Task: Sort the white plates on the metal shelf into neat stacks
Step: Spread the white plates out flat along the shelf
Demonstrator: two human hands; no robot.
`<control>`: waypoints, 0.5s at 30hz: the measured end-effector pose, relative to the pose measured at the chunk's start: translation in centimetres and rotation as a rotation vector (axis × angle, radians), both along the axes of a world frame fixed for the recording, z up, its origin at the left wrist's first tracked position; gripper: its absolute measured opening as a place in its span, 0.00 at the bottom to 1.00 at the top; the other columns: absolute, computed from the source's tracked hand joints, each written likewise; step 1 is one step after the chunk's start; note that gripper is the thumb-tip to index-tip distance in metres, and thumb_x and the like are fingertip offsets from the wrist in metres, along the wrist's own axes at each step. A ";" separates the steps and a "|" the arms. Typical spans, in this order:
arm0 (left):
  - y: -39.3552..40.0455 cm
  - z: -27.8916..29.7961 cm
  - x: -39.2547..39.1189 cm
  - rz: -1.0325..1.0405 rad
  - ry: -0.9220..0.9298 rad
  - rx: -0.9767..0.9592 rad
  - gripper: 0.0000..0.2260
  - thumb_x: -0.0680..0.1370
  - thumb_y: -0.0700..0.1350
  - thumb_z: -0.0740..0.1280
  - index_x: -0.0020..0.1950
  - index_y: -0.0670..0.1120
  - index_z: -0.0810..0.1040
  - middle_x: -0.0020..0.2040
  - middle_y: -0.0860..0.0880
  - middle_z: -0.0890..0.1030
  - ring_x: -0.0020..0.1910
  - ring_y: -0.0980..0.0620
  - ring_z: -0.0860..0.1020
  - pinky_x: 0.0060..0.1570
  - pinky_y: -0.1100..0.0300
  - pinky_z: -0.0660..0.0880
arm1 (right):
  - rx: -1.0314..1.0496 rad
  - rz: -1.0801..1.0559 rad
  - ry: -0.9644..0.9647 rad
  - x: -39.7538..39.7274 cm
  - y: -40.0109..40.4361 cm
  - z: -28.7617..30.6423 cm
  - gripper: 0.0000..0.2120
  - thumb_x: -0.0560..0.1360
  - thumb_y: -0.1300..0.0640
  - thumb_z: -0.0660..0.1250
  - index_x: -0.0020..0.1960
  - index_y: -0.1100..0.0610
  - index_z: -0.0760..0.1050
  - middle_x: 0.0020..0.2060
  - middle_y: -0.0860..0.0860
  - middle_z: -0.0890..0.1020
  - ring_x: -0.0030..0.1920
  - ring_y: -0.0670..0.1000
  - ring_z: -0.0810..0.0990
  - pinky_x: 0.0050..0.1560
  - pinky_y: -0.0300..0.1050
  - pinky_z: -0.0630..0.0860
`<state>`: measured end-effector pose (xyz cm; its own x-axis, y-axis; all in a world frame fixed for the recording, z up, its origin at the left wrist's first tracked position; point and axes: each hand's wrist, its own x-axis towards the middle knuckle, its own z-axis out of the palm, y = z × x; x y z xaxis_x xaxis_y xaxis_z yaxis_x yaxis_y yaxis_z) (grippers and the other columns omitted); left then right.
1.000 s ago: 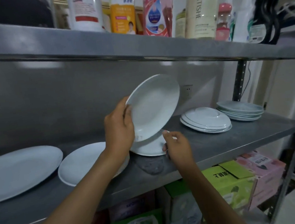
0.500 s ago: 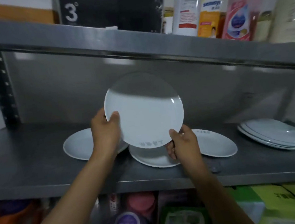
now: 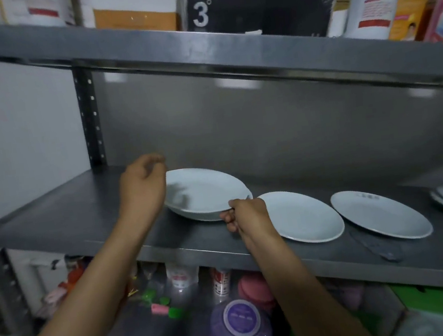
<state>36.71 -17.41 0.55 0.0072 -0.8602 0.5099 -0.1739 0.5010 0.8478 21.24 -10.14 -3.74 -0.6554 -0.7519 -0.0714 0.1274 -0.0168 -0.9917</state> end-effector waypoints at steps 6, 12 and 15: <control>0.5 -1.0 -0.4 -0.052 -0.019 -0.036 0.09 0.77 0.39 0.62 0.48 0.46 0.82 0.48 0.57 0.80 0.51 0.60 0.75 0.41 0.82 0.62 | 0.074 -0.040 0.023 -0.1 -0.8 -1.0 0.05 0.77 0.66 0.58 0.43 0.63 0.69 0.26 0.57 0.77 0.22 0.50 0.65 0.21 0.39 0.60; 2.5 -1.8 -2.7 -0.141 0.083 -0.083 0.11 0.74 0.36 0.61 0.42 0.46 0.82 0.45 0.58 0.82 0.48 0.67 0.77 0.45 0.79 0.67 | 0.123 0.001 0.075 -0.5 -1.7 -1.8 0.08 0.78 0.64 0.60 0.41 0.66 0.71 0.28 0.59 0.78 0.22 0.52 0.67 0.20 0.38 0.61; 2.9 -2.1 -4.2 -0.185 0.070 -0.091 0.11 0.74 0.36 0.61 0.42 0.47 0.82 0.44 0.60 0.82 0.49 0.66 0.77 0.46 0.77 0.68 | 0.161 0.022 0.161 -0.5 -1.7 -1.7 0.07 0.76 0.62 0.63 0.51 0.66 0.68 0.28 0.59 0.79 0.21 0.52 0.70 0.20 0.39 0.63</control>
<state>32.48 -14.47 -1.55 -0.1087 -0.8007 0.5891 -0.0138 0.5938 0.8045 20.70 -11.86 -5.39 -0.6515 -0.7536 -0.0872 -0.0345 0.1443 -0.9889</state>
